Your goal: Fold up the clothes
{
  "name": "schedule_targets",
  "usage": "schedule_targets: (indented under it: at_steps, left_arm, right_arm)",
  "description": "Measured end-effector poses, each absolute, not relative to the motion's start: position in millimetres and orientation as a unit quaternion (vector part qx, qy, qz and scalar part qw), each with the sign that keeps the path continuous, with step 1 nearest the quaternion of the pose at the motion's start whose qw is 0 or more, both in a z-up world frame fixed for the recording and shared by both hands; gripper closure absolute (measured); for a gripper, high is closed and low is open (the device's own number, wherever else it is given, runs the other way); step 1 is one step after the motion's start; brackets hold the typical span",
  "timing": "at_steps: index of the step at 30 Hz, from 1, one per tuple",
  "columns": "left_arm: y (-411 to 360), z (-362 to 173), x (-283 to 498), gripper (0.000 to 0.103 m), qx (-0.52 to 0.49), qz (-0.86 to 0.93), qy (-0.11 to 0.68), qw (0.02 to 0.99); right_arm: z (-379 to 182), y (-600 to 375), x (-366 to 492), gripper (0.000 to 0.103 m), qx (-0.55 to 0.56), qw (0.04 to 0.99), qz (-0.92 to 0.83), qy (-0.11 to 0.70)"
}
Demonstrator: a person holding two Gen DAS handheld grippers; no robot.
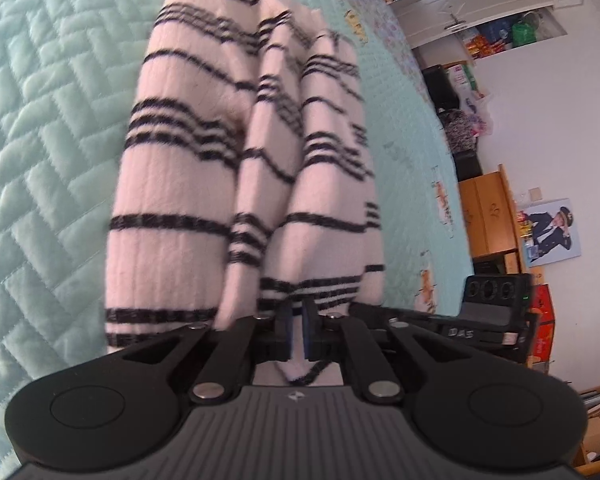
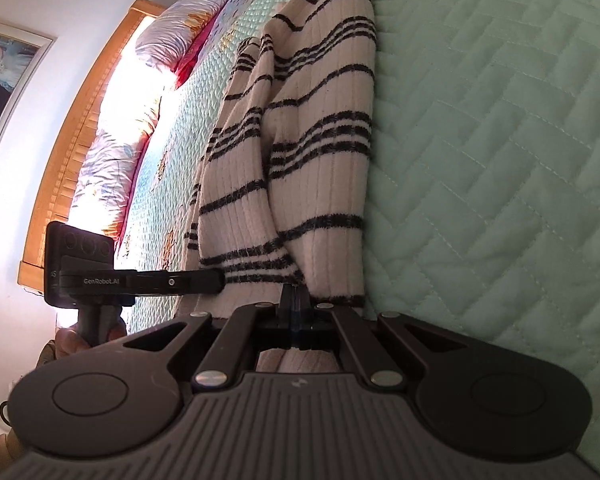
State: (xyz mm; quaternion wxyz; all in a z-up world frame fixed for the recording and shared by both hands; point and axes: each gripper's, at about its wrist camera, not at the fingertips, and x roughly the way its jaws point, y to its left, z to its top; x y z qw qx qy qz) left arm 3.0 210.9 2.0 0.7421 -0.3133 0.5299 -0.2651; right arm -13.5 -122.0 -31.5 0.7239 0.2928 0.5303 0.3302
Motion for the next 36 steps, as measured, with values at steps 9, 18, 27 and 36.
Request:
schedule_targets:
  at_steps: [9, 18, 27, 36]
  left_arm:
    - [222, -22, 9, 0.1, -0.333, -0.268, 0.539, 0.726]
    - [231, -8, 6, 0.1, -0.313, -0.272, 0.537, 0.734]
    - [249, -25, -6, 0.1, -0.346, -0.258, 0.52, 0.737]
    - [249, 18, -33, 0.077, -0.318, -0.225, 0.496, 0.776]
  right_arm:
    - [-36, -124, -13, 0.103, 0.301, 0.719, 0.336, 0.529]
    - [-29, -125, -10, 0.103, 0.303, 0.715, 0.332, 0.535]
    - [-45, -133, -16, 0.103, 0.338, 0.712, 0.319, 0.525]
    - [6, -122, -46, 0.072, 0.273, 0.766, 0.297, 0.501]
